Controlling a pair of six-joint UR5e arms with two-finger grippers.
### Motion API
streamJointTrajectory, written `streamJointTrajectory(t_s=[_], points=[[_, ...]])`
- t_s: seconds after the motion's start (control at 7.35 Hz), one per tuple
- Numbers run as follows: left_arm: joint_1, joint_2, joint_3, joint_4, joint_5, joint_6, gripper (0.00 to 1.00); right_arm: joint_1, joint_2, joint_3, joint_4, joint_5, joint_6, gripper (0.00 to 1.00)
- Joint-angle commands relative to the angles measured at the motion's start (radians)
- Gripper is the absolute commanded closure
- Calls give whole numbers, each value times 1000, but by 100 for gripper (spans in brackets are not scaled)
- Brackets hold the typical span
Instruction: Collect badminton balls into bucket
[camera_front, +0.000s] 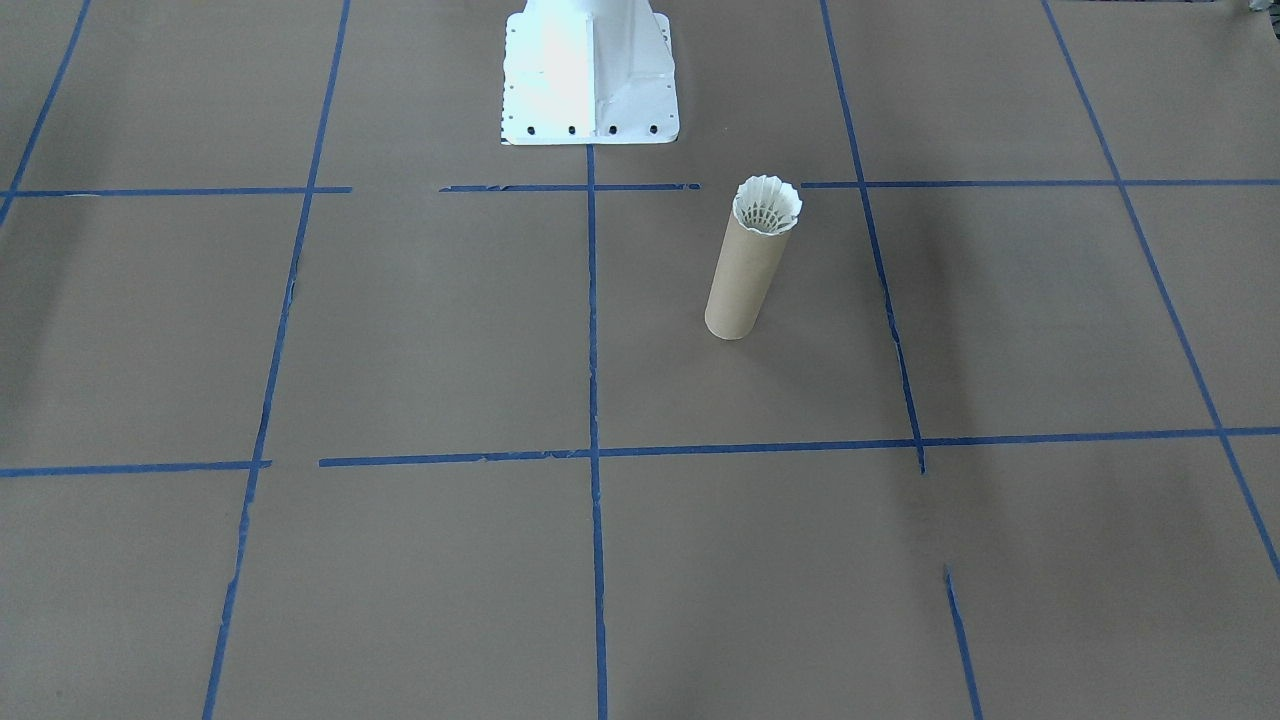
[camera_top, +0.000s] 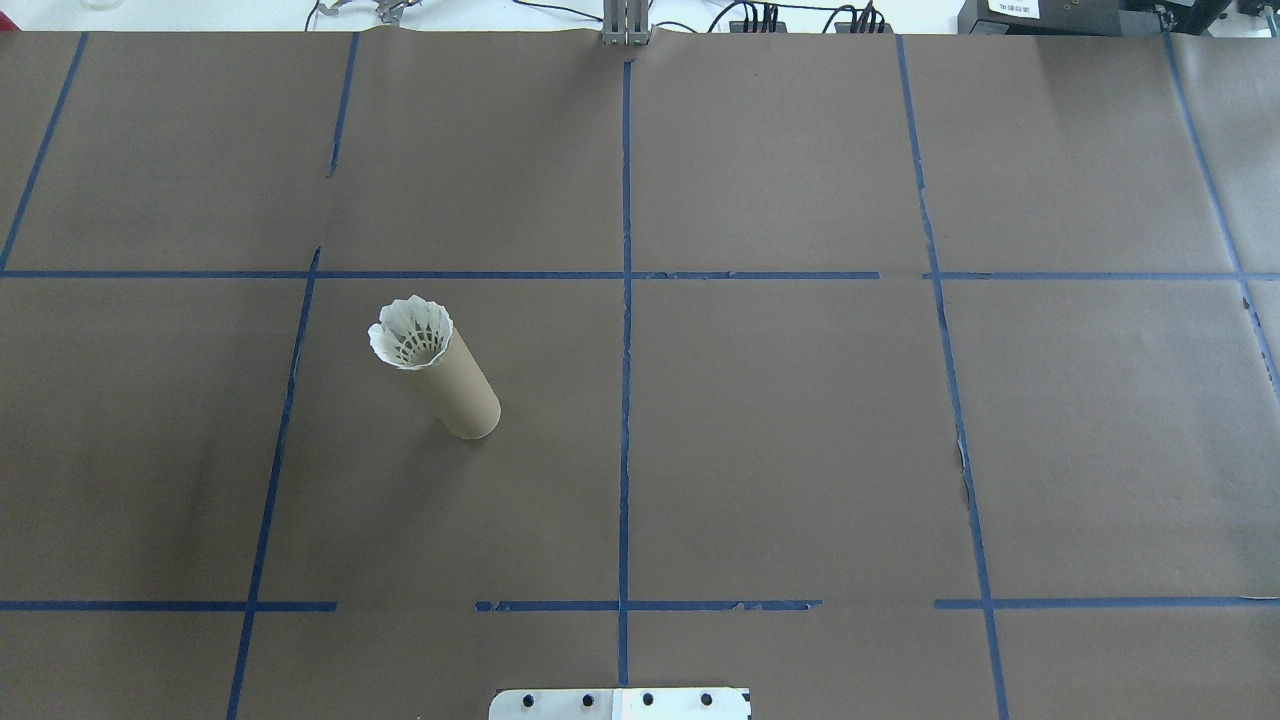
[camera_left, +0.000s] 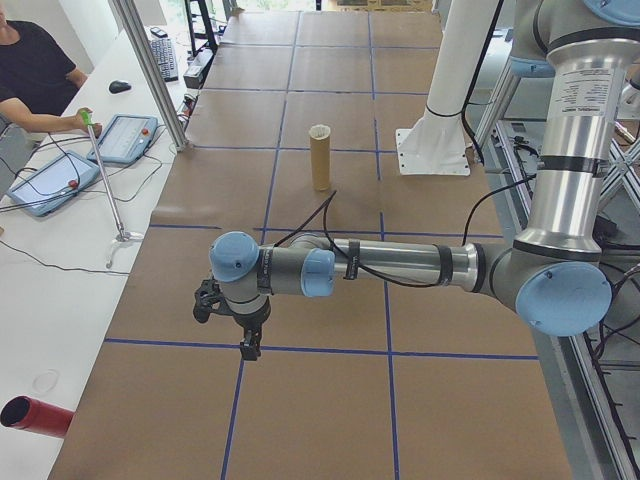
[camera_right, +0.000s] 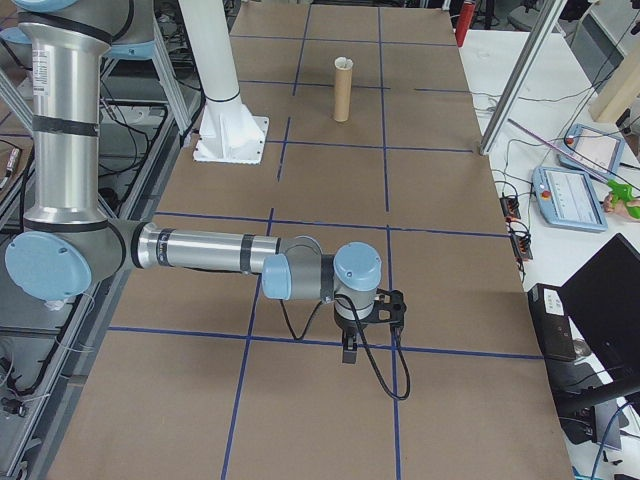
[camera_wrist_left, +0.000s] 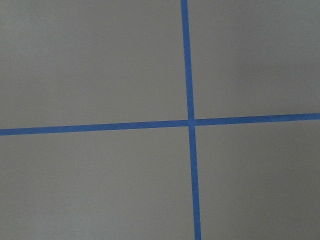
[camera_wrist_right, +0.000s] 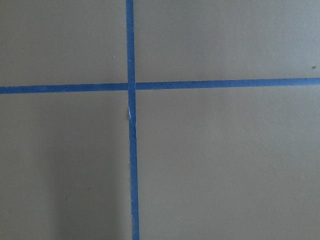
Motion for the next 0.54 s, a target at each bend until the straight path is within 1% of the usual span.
streamJointTrajectory(t_s=[0.0,0.41], points=[[-5,4,1,5,-2,-7,0,0,0,0,0,0,0,0],[-6,11,-1,8,-5,-36,0,0,0,0,0,0,0,0]])
